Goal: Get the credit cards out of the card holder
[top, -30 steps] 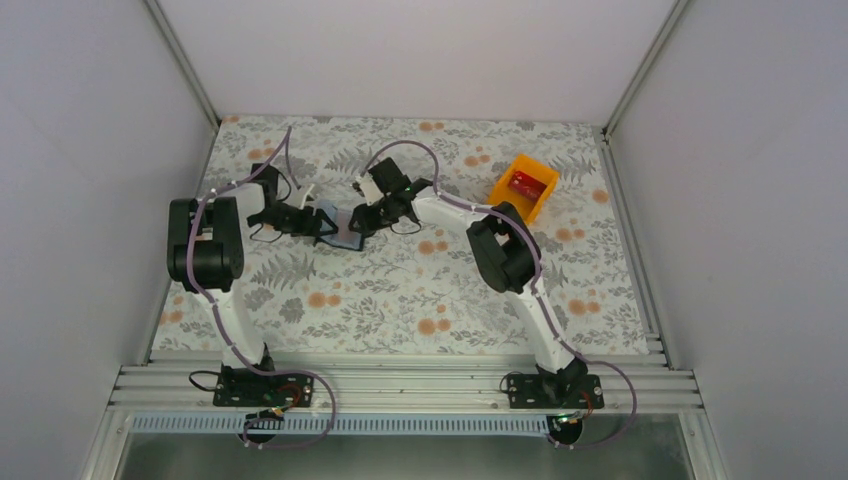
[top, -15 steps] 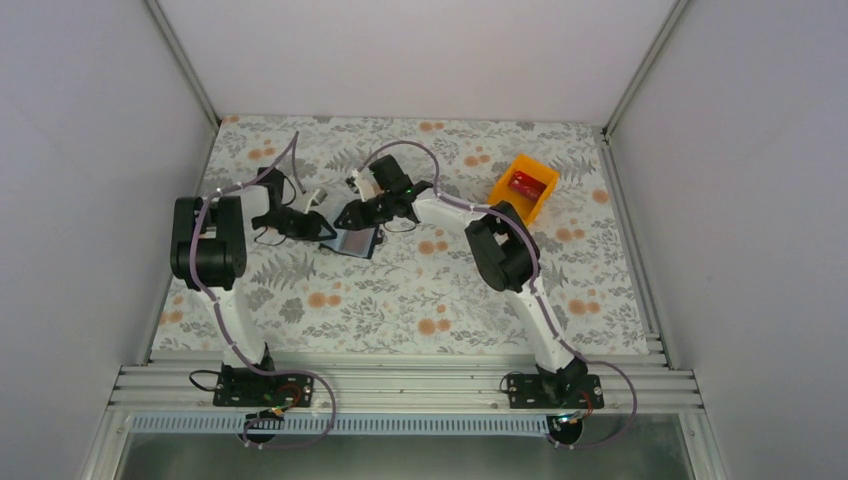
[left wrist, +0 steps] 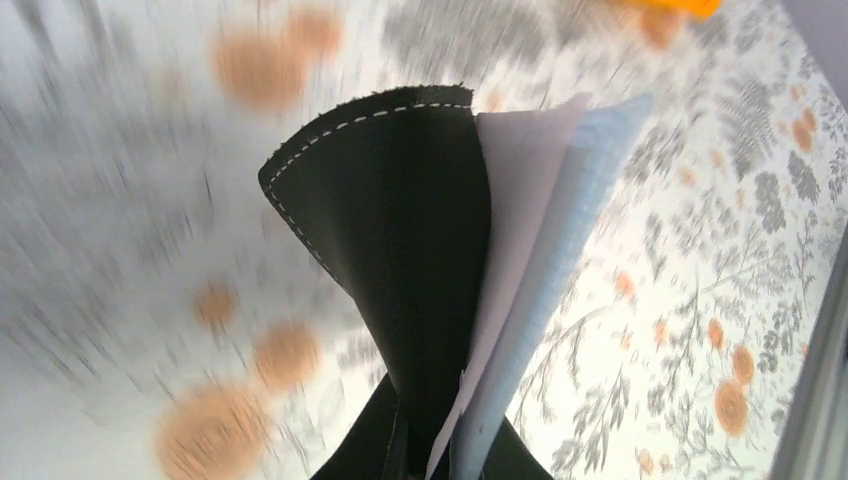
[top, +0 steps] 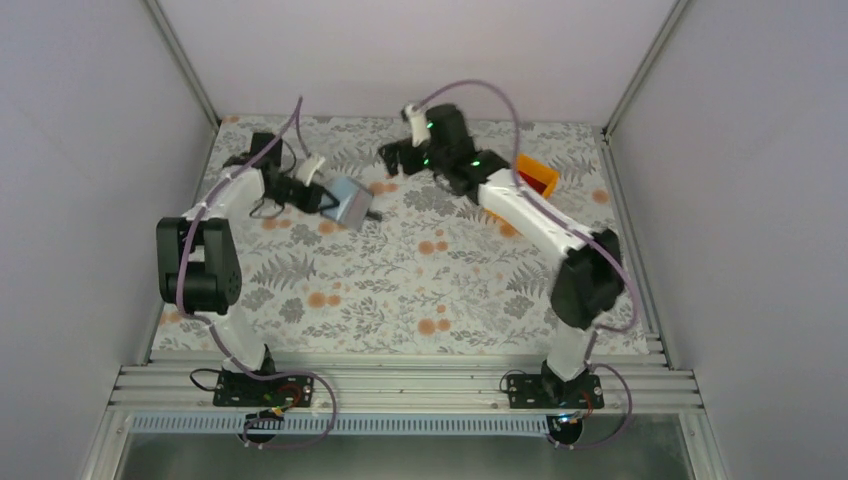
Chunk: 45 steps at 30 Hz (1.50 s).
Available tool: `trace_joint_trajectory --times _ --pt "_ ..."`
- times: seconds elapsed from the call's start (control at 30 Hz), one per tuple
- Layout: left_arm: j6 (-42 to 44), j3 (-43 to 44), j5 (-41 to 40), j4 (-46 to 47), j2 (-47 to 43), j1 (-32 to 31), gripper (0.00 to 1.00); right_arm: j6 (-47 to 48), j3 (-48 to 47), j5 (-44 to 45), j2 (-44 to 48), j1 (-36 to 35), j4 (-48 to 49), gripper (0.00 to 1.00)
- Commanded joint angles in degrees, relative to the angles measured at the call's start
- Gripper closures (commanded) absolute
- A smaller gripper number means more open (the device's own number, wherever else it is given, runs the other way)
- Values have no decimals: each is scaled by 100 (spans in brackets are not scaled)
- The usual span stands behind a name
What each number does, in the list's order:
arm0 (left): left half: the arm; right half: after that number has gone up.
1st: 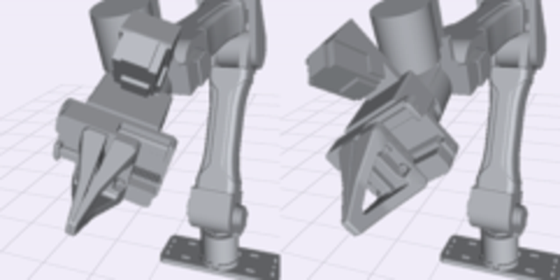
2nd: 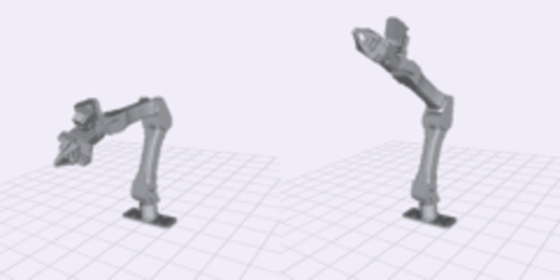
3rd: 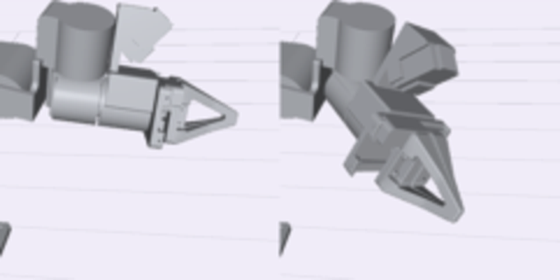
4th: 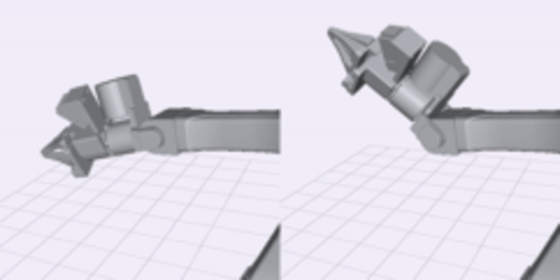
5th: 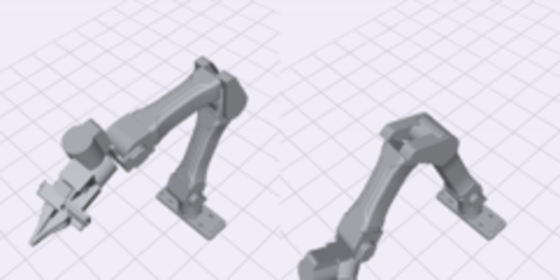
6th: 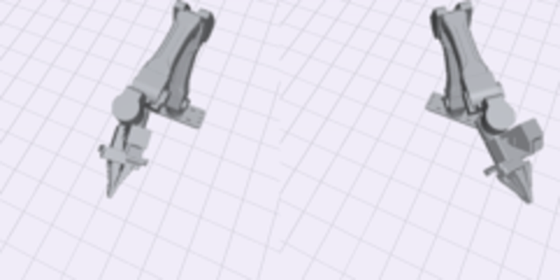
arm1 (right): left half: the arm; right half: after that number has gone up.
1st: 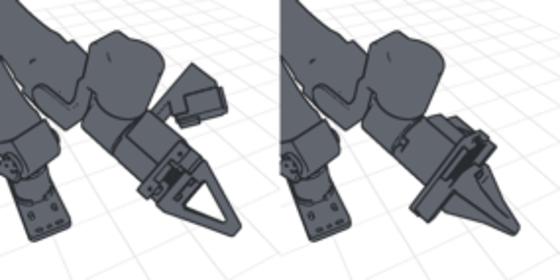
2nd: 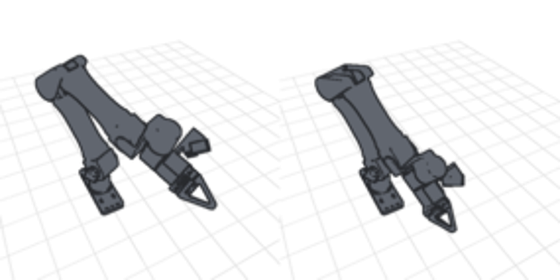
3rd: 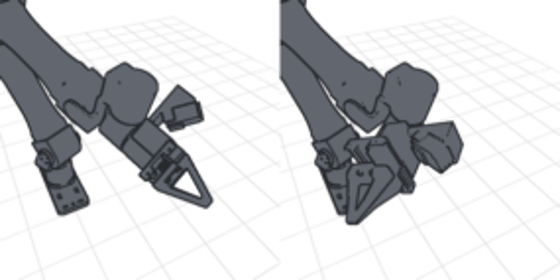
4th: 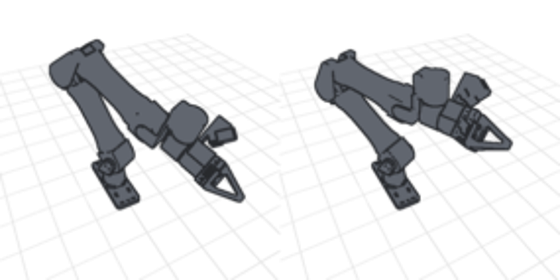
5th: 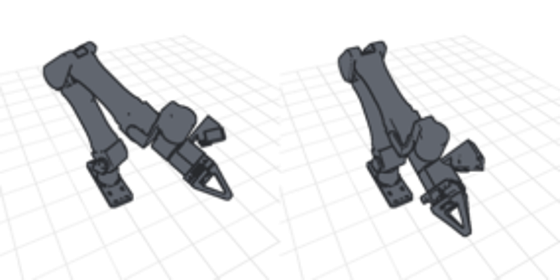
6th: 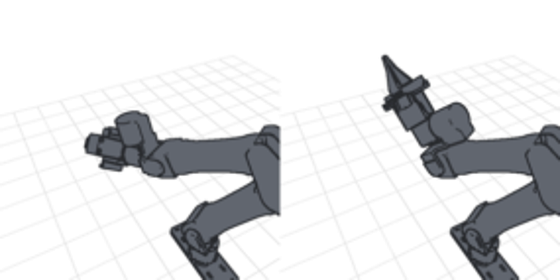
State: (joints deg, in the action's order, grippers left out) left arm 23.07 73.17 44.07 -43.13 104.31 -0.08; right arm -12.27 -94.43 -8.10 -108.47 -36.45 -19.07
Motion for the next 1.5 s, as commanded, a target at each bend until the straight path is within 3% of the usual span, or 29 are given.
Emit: trace_joint_trajectory --times 0.0,0.13,0.4,0.5,0.7,0.9,1.03,1.1,1.13,1.23,1.47 --pt "799 1298 269 -579 -755 -252 98 1224 -392 1729 1339 31 528 1" --pt "1230 2605 586 -1364 -1015 -434 98 1187 -108 1013 2348 210 1405 1" --pt "937 4484 1658 -1698 -1655 -522 98 1487 531 -2631 3431 357 1320 1" --pt "818 4655 2213 -1596 -1913 -527 98 1434 745 -2814 3636 365 1198 1" --pt "284 4729 2601 -1341 -2104 -604 98 1407 116 -3414 3312 355 703 1" --pt "135 4602 2802 -1220 -2230 -660 98 1439 -11 -3704 3124 345 664 13" --pt "-68 4619 2684 -1104 -2218 -670 98 2255 -94 -4229 3104 298 -90 10" --pt "-74 4644 2697 -1113 -2195 -677 98 2443 72 -4087 3209 288 -79 10" --pt "-68 4641 2713 -1124 -2184 -686 98 2350 138 -4059 3237 293 49 15" --pt "-10 4641 2747 -1170 -2175 -712 97 2123 42 -4265 3118 295 292 45" --pt "104 4540 2764 -1258 -2194 -748 98 1773 -223 -4425 2824 283 490 64"
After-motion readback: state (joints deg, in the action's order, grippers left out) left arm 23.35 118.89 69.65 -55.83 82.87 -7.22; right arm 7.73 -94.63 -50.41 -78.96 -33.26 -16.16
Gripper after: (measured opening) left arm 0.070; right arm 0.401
